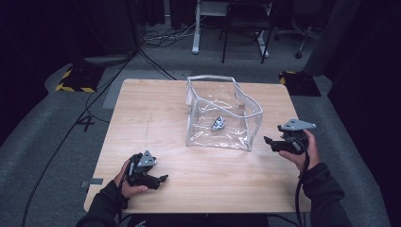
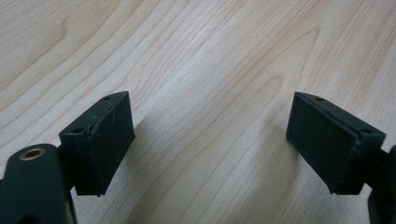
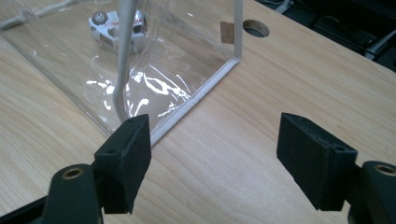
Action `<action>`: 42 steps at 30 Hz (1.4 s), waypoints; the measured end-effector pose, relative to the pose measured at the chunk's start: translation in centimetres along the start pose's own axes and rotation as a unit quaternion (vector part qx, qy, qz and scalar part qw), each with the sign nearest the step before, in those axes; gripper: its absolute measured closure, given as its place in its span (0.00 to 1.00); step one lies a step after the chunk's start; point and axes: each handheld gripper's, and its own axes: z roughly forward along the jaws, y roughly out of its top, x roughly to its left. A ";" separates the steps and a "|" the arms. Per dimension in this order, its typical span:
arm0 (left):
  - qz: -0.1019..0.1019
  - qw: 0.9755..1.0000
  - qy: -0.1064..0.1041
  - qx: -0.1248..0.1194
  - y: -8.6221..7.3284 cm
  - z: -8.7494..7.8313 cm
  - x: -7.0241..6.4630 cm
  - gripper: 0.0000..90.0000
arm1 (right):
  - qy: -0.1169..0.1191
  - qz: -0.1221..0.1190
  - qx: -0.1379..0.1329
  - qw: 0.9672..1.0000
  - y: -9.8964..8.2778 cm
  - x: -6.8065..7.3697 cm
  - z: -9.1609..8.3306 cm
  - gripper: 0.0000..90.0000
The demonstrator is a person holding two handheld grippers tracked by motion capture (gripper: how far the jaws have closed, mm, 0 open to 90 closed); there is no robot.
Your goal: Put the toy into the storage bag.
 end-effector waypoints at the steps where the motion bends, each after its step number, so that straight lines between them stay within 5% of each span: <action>1: -0.001 1.000 0.000 -0.001 0.0 0.0 0.0 0.17 | -0.001 -0.002 0.001 1.000 -0.2 0.1 0.0 0.30; 20: 0.000 1.000 0.000 0.000 0.0 0.0 0.0 0.17 | 0.005 -0.018 0.024 1.000 -3.3 1.5 0.2 0.30; 42: -0.001 1.000 0.001 -0.001 0.0 0.0 0.0 0.17 | 0.028 -0.004 0.055 0.998 -7.6 3.1 -0.1 0.30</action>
